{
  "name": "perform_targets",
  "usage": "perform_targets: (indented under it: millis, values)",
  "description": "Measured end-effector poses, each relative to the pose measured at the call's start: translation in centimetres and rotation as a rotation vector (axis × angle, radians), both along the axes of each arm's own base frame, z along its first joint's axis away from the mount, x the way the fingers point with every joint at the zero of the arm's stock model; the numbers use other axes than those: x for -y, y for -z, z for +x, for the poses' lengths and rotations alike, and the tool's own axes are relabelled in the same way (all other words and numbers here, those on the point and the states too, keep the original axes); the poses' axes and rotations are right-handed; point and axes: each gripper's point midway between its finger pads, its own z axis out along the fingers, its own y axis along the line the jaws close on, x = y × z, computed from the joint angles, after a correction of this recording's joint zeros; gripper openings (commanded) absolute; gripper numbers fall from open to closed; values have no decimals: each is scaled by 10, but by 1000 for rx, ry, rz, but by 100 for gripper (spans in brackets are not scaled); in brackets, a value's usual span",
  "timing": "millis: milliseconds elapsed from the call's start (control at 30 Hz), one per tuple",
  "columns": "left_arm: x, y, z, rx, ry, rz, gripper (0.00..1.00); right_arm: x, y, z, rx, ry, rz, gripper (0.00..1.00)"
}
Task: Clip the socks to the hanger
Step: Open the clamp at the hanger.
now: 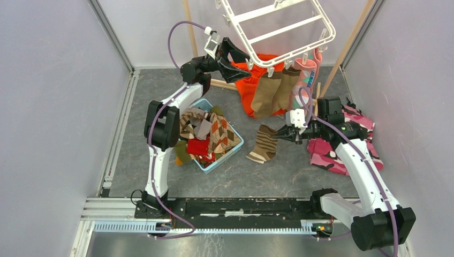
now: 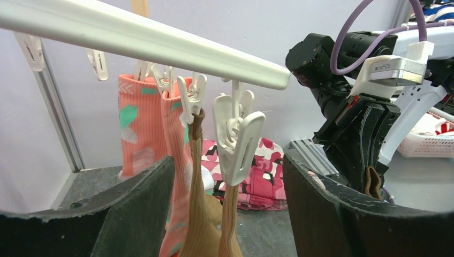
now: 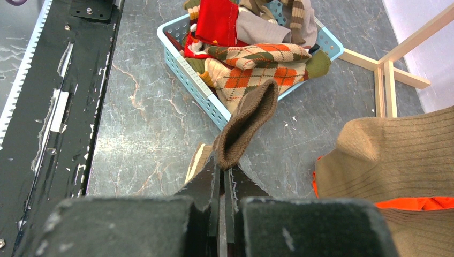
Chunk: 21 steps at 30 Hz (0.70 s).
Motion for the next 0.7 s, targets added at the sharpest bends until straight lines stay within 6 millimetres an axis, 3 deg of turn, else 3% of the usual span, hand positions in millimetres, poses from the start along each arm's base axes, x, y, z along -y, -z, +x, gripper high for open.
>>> perform_targets:
  millis: [700]
  values:
    - [4, -24, -10, 8, 22, -41, 69, 0, 2, -2, -1, -5, -5, 0]
